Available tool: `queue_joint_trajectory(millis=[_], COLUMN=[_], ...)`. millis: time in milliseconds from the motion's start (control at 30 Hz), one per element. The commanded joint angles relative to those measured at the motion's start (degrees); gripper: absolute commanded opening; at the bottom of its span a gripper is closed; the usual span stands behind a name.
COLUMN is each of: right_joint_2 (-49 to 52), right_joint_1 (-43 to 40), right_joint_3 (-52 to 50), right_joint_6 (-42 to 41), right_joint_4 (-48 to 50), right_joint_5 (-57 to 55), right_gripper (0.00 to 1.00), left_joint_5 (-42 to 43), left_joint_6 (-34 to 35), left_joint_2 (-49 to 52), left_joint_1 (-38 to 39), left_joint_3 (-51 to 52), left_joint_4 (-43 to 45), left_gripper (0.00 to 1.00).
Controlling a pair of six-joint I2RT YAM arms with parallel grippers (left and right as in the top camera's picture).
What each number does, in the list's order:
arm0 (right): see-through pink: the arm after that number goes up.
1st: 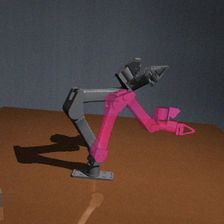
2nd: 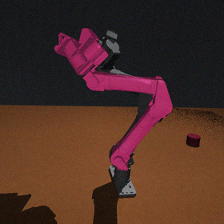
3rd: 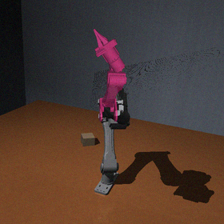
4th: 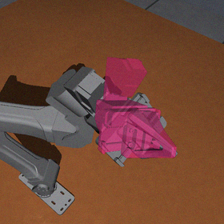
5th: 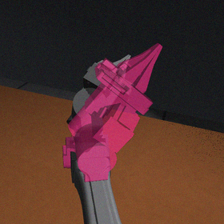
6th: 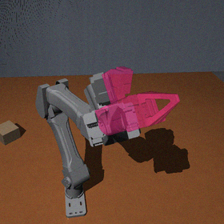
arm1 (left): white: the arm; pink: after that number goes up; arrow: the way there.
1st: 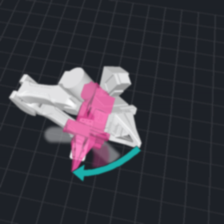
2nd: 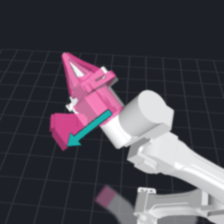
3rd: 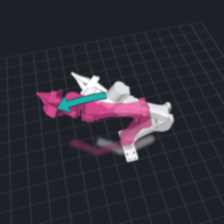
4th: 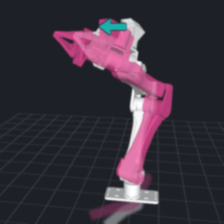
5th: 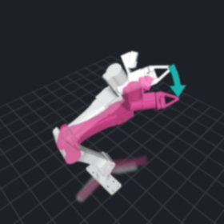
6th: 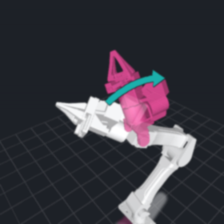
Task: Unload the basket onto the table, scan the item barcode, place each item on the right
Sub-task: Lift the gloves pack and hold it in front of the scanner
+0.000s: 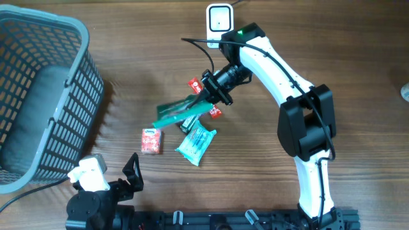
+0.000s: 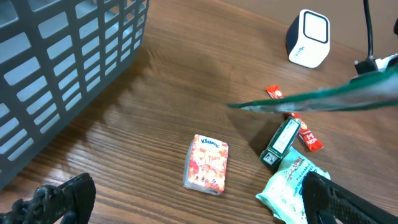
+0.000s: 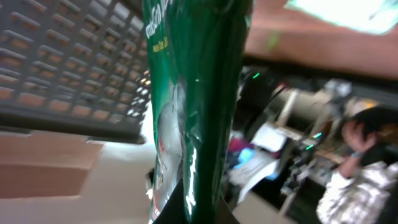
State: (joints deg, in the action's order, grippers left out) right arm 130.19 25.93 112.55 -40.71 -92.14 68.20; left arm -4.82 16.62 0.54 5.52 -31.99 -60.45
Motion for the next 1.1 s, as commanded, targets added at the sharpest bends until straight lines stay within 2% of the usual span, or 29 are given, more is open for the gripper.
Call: queue_joint_trajectory(millis=[0,100,300,467,633,800,933,1067], right_joint_2=[-3.3,-5.1,-5.3,-5.3,-4.9,-4.9,-4.9,-4.9], right_joint_1=[0.0,-0.1,-2.9,-5.9,-9.5,-11.8,-11.7,-11.8], right_joint_3=[0.6,0.6,0.6,0.6,0.6,0.6,0.5,0.5], right_joint_6=[-9.2,-23.0,-58.5,-77.6,-77.7,-77.7,-76.1,-73.8], right_joint_4=[-0.1,0.0,0.7,2.8,5.9,-0.1,0.0,0.0], right_joint_5=[6.5,4.4,-7.6,-17.2,-20.8,-21.1,-28.0,-30.1], right_gripper=[0.04,0.04,0.04,0.05,0.05,0.04,0.05,0.04], left_joint_5=[-0.8,-0.8,-0.8,-0.8,-0.8,-0.8,-0.8,-0.8], left_joint_6=[-0.8,-0.8,-0.8,-0.8,-0.8,-0.8,-0.8,-0.8], left_joint_2=[-0.2,-0.2,-0.2,-0.2,-0.2,-0.2,-0.2,-0.2], left_joint_1=[0.3,0.3,0.3,0.3,0.3,0.3,0.3,0.3], left_joint_3=[0.3,0.3,0.3,0.3,0.3,0.3,0.3,0.3], left_joint_4=[0.1,0.1,0.1,0.1,0.1,0.1,0.1,0.1], left_gripper=[1.0,1.0,1.0,1.0,1.0,1.0,1.0,1.0])
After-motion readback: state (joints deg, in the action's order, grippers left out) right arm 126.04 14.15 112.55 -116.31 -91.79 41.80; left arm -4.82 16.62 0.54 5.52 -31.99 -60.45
